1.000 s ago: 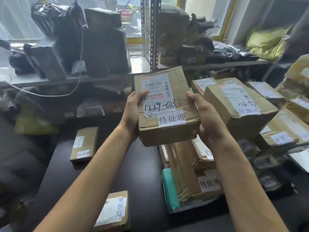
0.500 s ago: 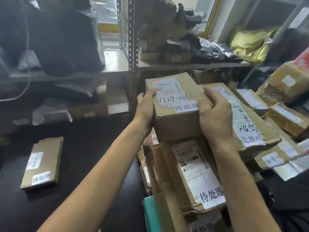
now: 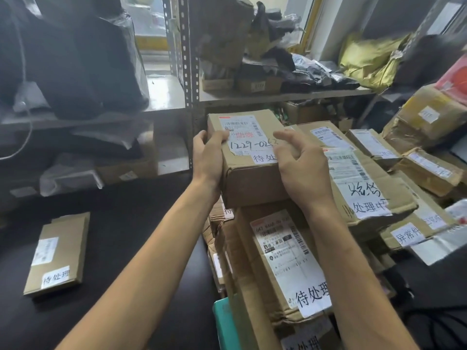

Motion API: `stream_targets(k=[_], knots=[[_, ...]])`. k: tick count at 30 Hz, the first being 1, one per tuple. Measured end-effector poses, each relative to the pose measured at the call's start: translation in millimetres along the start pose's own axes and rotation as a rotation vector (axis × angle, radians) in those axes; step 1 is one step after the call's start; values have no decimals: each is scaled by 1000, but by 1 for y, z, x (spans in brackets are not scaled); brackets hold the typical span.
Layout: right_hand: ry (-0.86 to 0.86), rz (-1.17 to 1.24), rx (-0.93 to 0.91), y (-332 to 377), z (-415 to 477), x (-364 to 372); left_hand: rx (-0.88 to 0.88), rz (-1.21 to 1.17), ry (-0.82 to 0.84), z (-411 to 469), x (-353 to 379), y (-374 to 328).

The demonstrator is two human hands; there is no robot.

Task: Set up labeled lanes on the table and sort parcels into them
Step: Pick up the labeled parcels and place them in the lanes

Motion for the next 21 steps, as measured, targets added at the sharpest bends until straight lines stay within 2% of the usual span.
stream_targets(k=[9,21], knots=[[37,-10,-17,5,29,24,122,55,-53,25,-8,-14],[-95,-16,-28,8,16,22,50,147,4,16,-10,5]])
Point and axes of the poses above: each hand's wrist, its own z-axis towards the middle knuckle, its own x-axis out of the palm, y = z × x, the point moved 10 cm from there along z, towards the middle knuckle, and after that the axes turned 4 degrees about -z, right-handed, at the moved point
